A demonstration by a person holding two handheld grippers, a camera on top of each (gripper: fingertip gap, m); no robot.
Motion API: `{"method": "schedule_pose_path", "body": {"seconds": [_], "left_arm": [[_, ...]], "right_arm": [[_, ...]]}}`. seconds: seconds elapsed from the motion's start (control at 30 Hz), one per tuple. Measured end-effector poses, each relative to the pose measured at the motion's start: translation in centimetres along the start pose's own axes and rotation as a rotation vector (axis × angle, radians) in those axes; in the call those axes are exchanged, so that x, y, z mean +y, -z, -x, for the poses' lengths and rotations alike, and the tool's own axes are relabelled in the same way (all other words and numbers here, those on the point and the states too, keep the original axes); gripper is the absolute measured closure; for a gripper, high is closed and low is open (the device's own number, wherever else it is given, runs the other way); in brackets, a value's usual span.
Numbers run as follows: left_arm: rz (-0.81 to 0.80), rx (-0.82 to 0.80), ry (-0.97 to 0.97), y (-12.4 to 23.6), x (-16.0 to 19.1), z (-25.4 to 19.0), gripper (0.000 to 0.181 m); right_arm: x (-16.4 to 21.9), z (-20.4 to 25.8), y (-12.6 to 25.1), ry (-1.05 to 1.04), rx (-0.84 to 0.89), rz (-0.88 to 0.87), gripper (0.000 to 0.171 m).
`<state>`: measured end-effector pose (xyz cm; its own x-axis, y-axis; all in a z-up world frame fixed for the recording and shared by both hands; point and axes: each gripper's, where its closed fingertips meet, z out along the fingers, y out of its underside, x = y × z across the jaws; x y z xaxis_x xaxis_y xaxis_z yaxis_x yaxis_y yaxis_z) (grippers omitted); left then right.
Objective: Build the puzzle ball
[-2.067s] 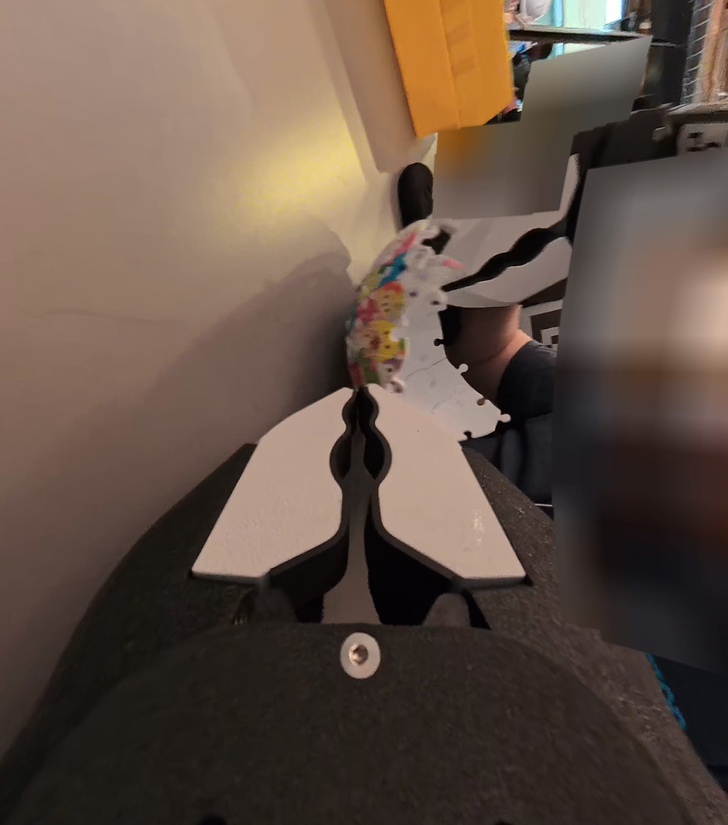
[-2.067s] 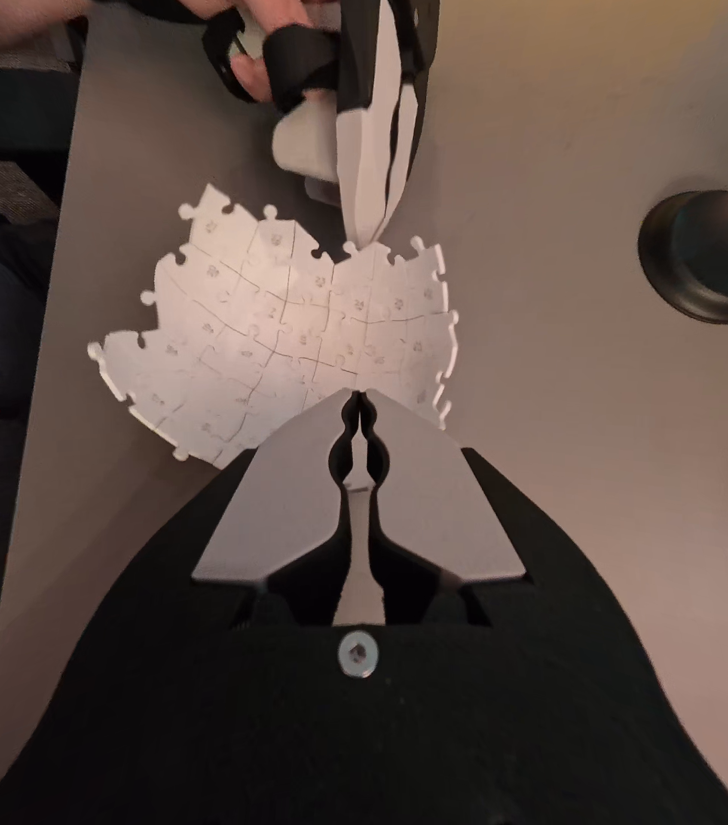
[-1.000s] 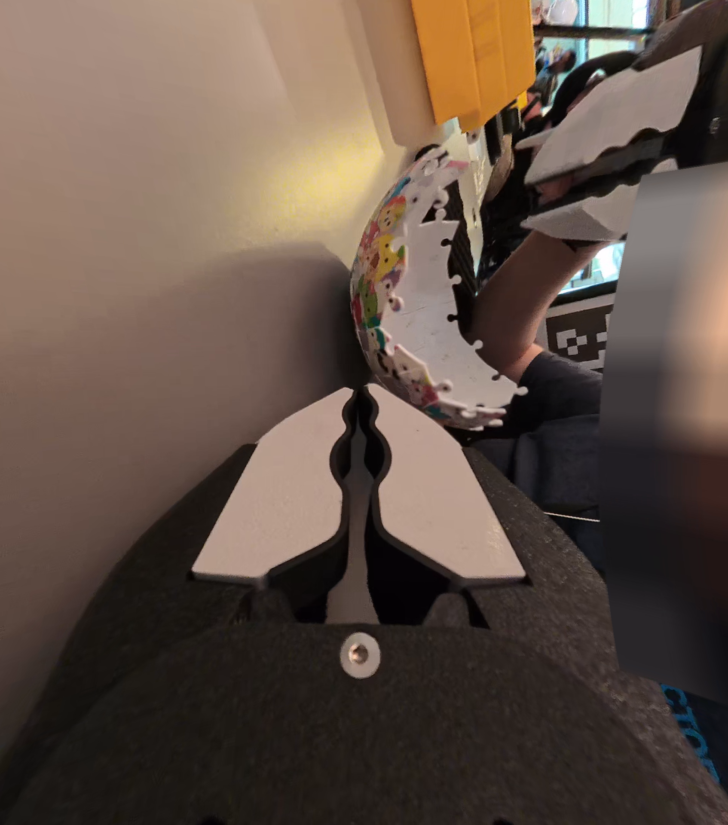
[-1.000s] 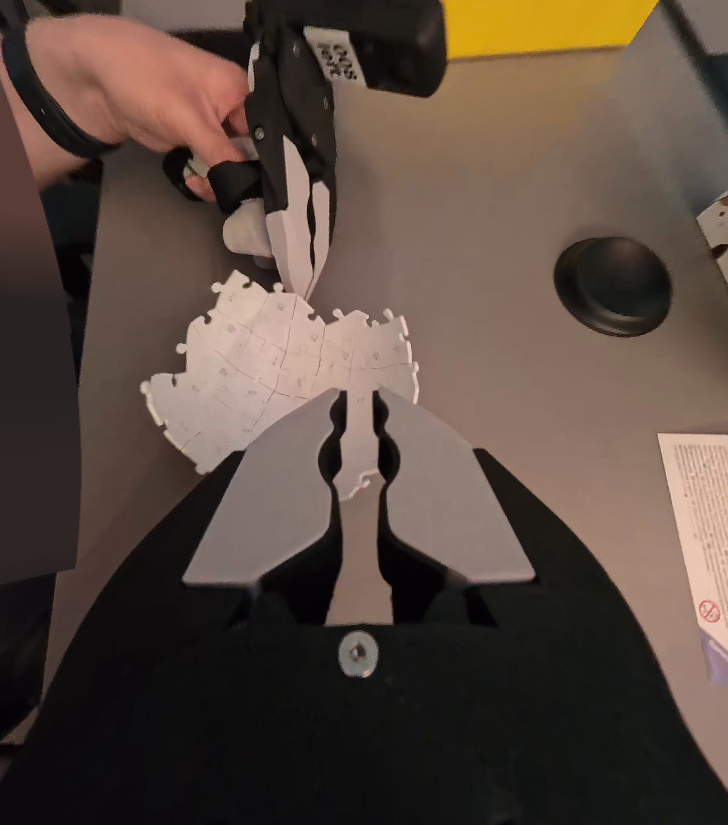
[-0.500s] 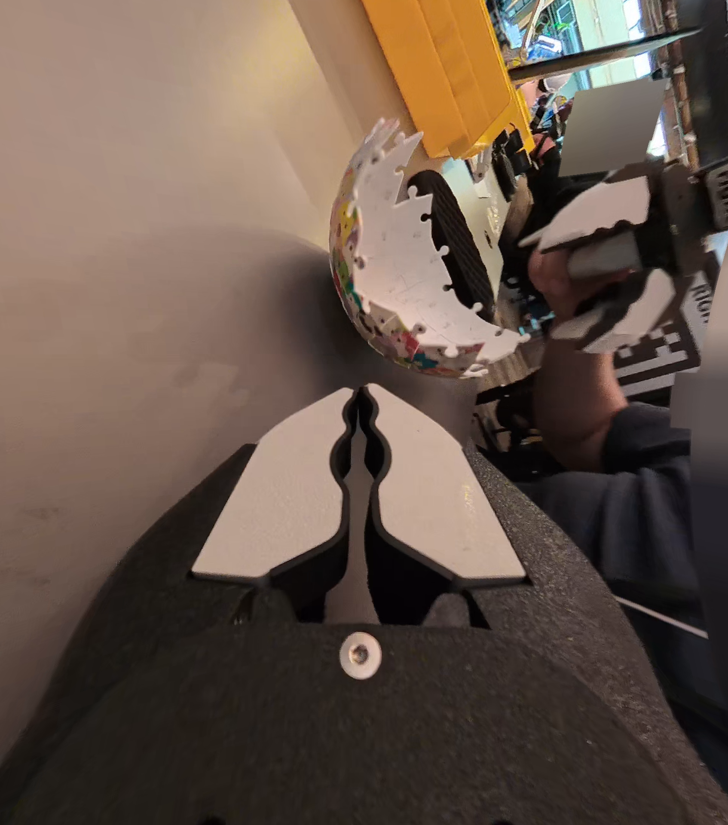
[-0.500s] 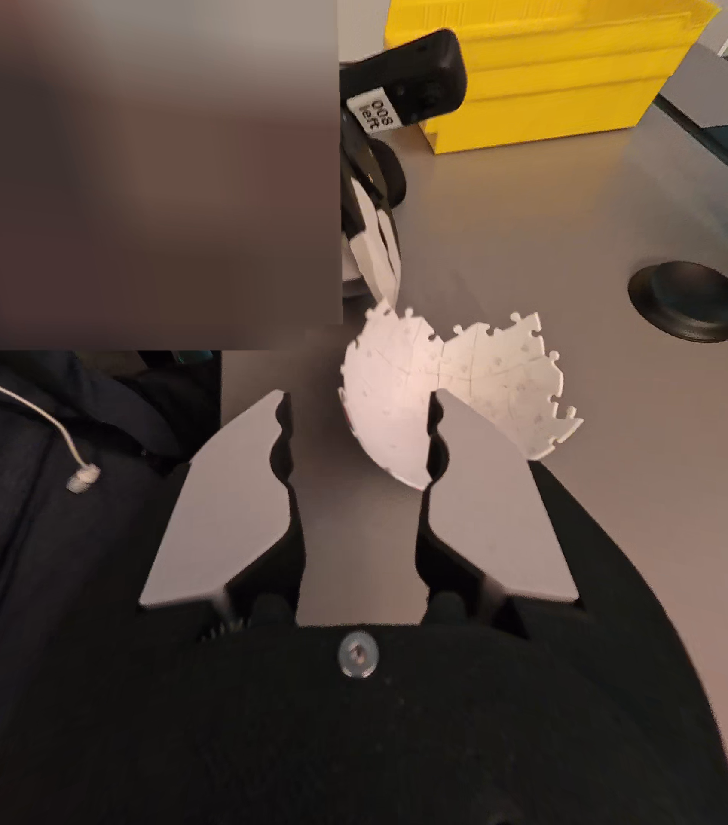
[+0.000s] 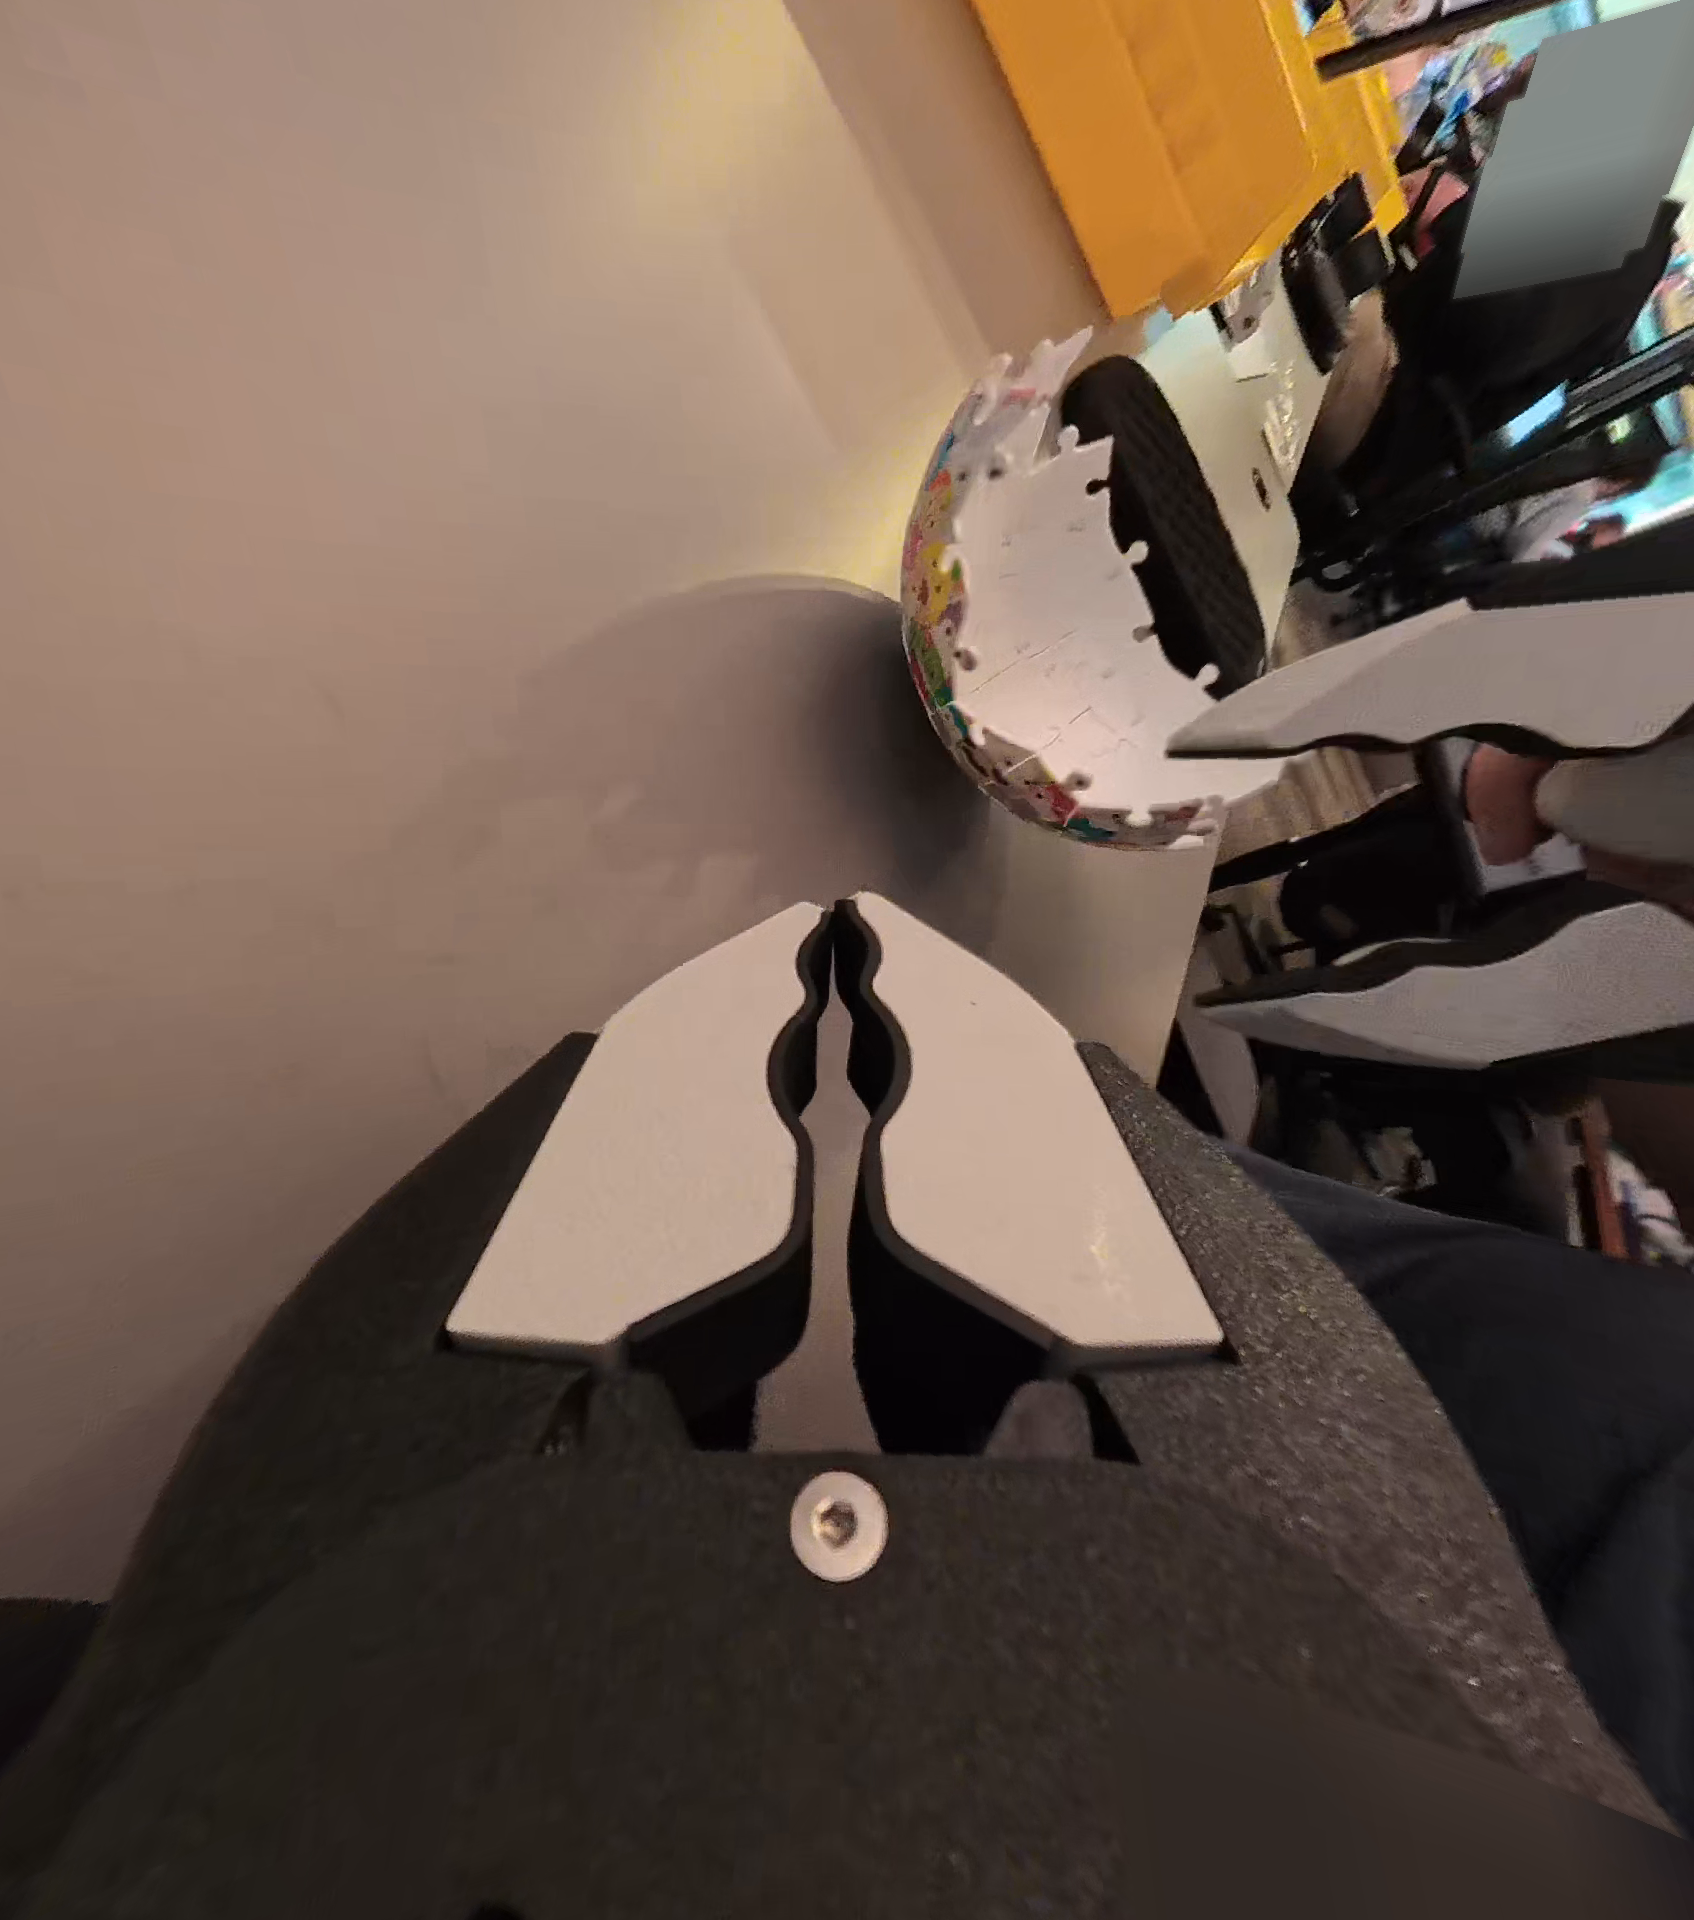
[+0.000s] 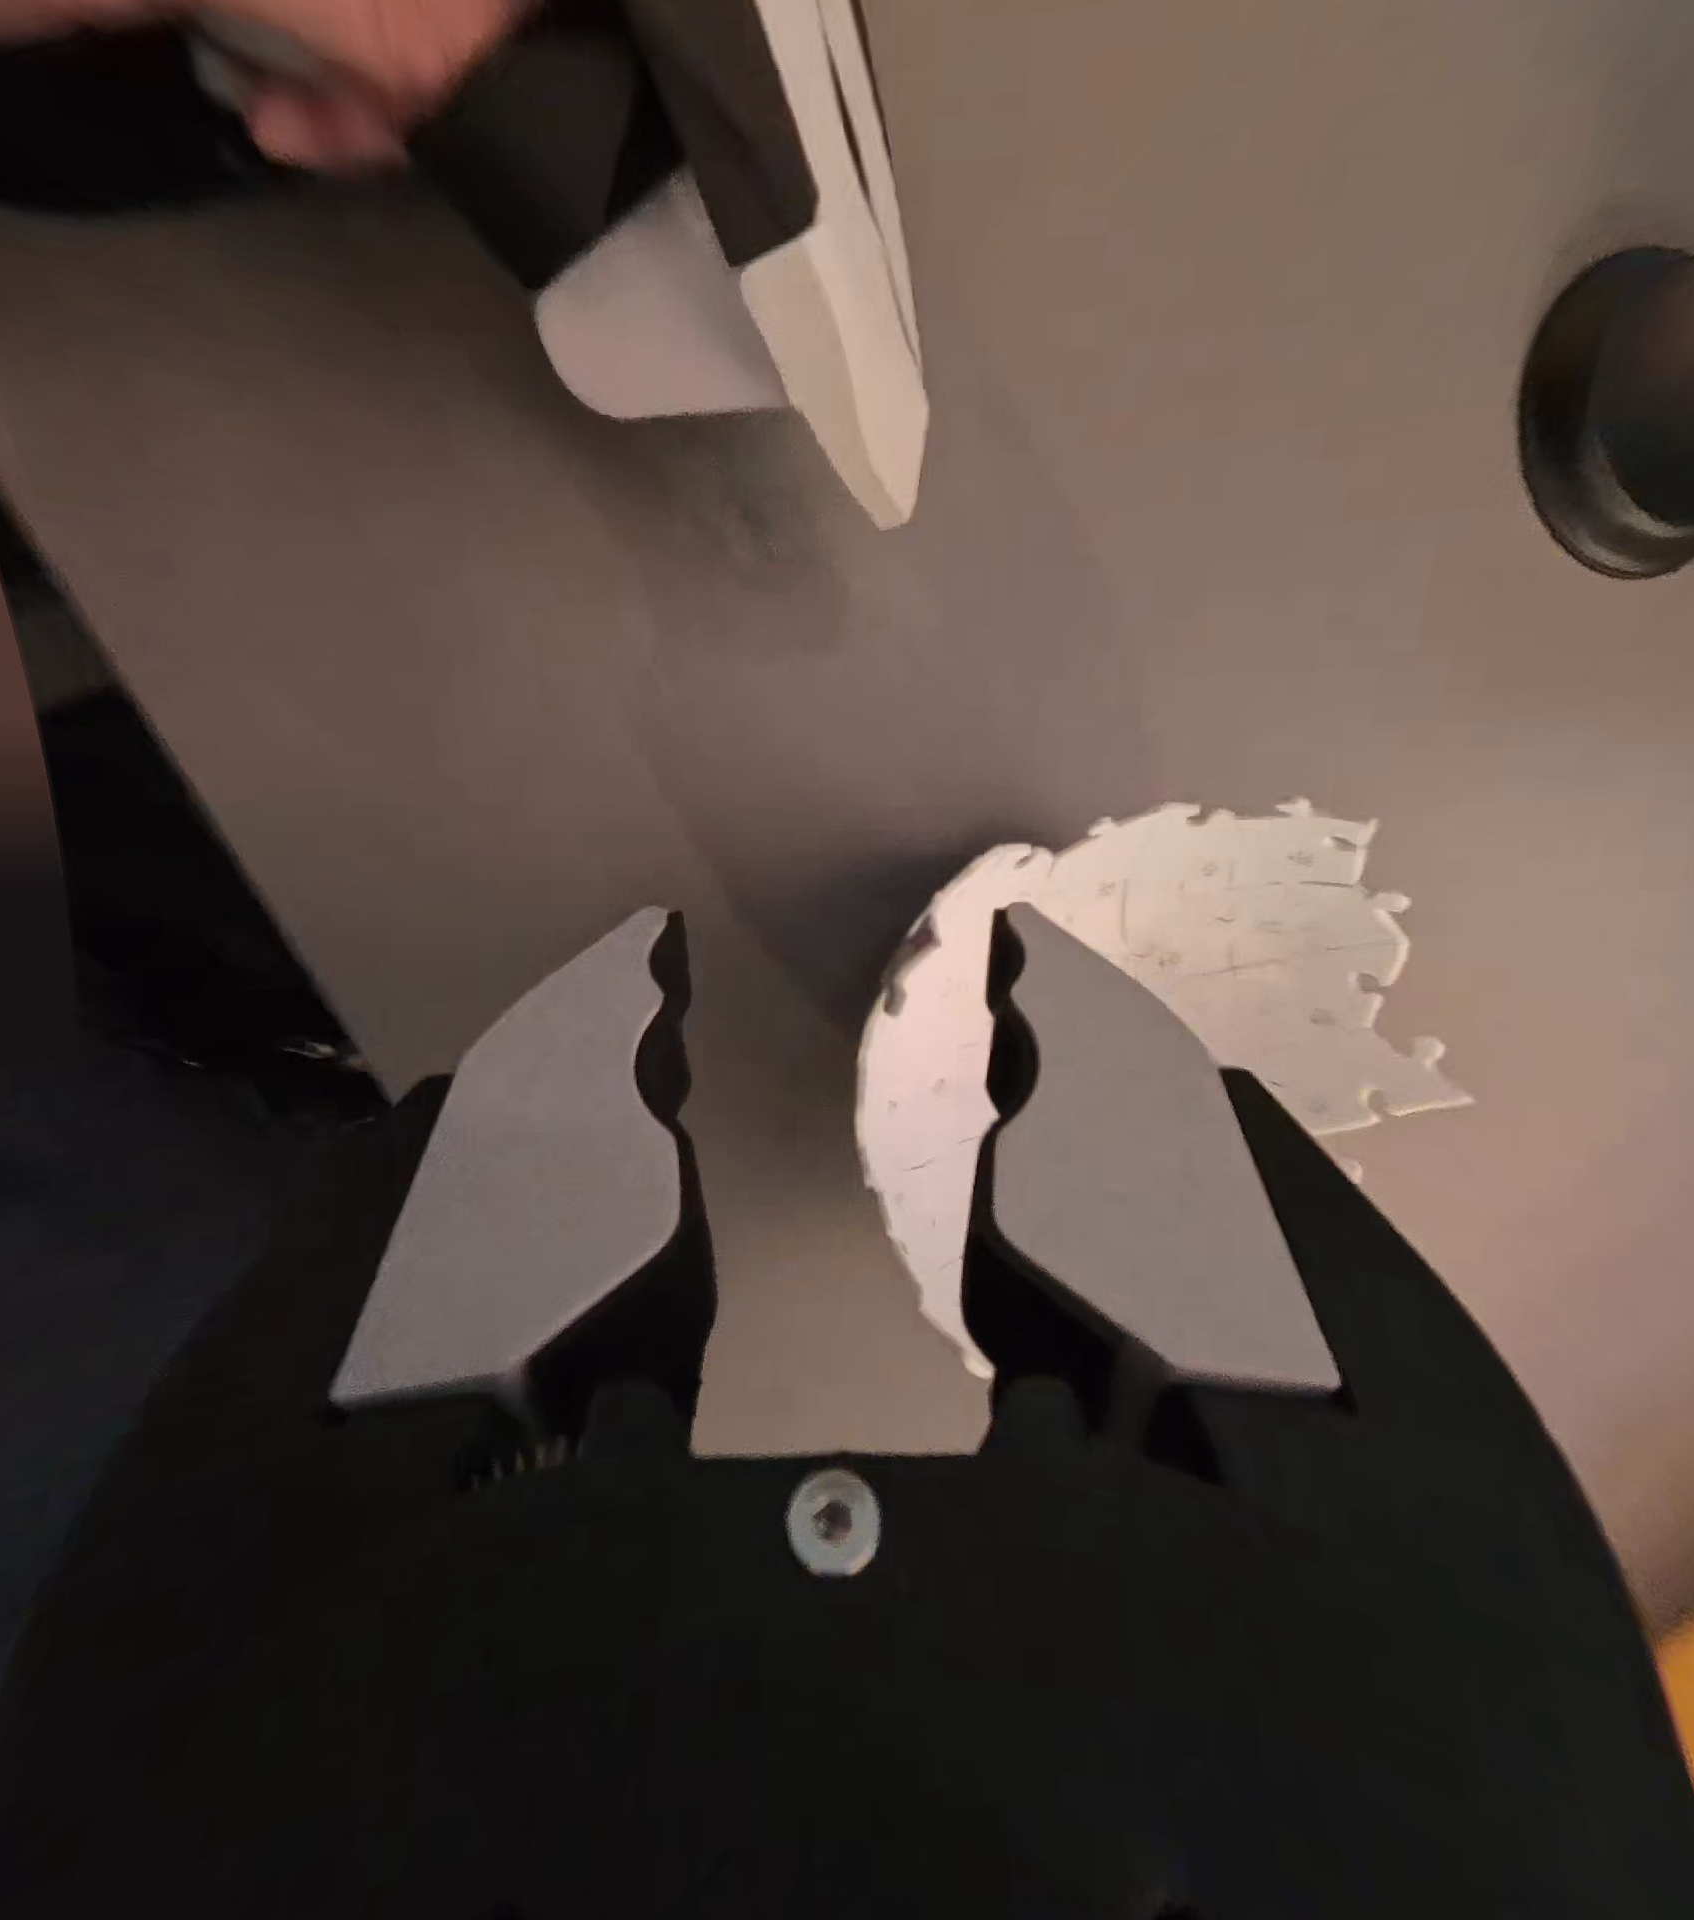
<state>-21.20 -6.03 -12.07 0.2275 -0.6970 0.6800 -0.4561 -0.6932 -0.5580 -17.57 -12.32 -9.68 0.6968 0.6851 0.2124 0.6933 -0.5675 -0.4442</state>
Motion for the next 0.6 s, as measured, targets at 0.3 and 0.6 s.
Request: {"method": "schedule_pose_path", "body": {"seconds": [0.3,0.6], "left_arm": [[0.035,0.033,0.006,0.0,0.3,-0.3,0.181],[0.041,0.045,0.005,0.0,0.5,-0.5,0.181]], "right_arm": [[2.2,-1.9,-2.1,-0.029,0.139,0.222,0.126],[4.1,-1.8,-3.0,-0.014,0.126,0.297,0.141]]}}
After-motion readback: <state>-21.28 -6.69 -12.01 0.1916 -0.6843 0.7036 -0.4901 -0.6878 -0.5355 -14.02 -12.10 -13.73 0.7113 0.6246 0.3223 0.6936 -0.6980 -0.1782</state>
